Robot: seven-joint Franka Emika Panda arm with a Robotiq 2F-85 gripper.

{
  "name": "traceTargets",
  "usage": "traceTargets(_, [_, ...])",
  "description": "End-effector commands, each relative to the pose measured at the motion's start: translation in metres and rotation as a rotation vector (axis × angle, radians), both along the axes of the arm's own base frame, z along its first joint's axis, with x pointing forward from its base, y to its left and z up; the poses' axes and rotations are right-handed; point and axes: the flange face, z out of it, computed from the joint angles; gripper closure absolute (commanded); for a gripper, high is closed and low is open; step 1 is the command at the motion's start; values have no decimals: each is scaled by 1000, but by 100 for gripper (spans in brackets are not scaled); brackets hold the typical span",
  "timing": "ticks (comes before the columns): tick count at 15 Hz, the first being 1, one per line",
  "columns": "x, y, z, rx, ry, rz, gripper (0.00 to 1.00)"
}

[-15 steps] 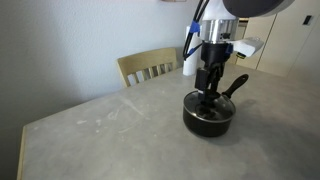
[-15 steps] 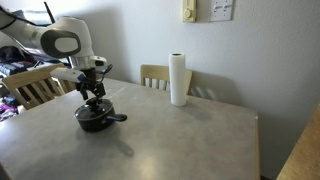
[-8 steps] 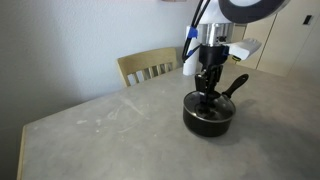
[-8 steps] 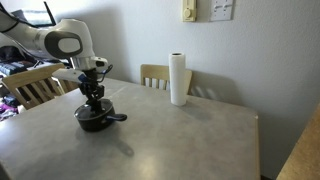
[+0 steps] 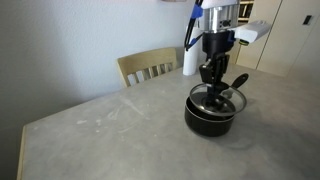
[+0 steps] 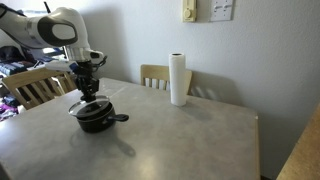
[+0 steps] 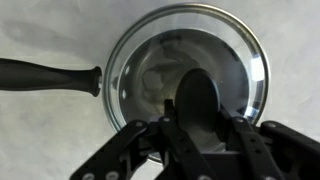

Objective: Remove the glass lid from the black pot

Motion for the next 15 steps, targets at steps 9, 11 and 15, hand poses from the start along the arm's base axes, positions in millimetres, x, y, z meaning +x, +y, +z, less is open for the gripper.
traceTargets(9, [-21, -57, 76, -116, -7, 31, 86])
traceTargets(11, [-21, -79, 80, -96, -15, 52, 86])
traceTargets(15, [-18, -123, 86, -81, -22, 107, 86])
